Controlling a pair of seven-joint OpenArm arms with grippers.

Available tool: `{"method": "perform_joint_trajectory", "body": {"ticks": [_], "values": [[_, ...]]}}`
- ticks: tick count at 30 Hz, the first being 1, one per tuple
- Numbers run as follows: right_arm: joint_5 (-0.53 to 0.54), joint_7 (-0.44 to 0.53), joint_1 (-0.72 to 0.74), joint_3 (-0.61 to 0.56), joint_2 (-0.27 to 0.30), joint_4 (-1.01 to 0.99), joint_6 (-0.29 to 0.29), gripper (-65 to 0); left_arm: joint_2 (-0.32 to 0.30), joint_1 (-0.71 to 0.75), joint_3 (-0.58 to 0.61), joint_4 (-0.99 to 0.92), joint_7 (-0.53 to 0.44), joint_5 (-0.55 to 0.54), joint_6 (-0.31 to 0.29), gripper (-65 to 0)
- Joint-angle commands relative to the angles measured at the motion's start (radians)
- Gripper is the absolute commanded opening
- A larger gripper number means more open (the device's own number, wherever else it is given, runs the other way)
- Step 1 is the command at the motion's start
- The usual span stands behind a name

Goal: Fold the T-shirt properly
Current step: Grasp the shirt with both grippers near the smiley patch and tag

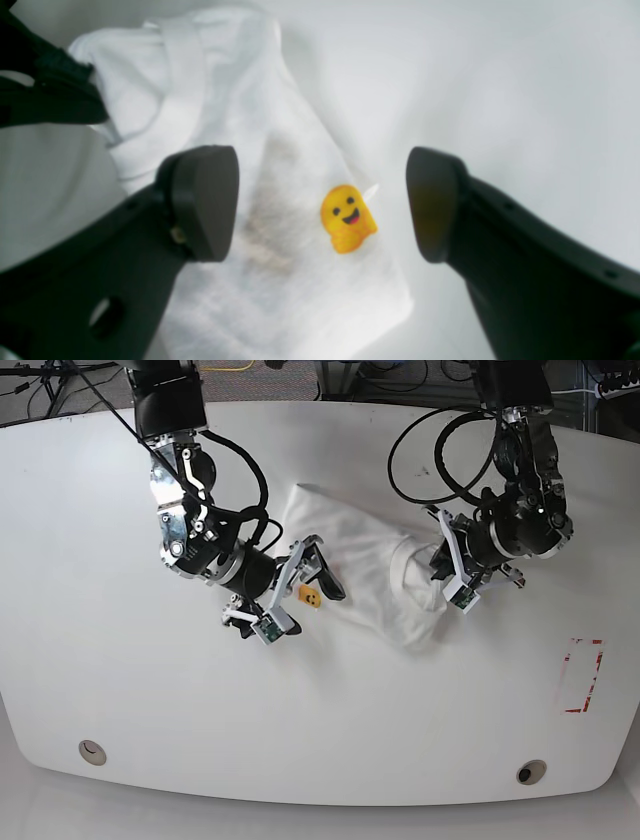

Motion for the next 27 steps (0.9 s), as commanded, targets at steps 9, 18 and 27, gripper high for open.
{"method": "perform_joint_trajectory", "body": {"ticks": [9, 18, 27], "values": [[0.015, 0.027, 0.019, 0.002, 0.004, 0.015, 0.005, -16.2, -0.020, 0.017, -0.003, 0.012, -0.011, -0.010, -0.001, -59.4], [0.016, 0.024, 0.017, 0.000, 0.004, 0.021, 0.005, -16.2, -0.048, 0.040, -0.003, 0.014, -0.011, -0.009, -0.001, -51.0], [0.016, 0.022, 0.008, 0.000, 0.004, 0.048, 0.005, -16.2, -0.063, 0.034, -0.022, 0.023, -0.011, -0.010, -0.001, -32.2]]}}
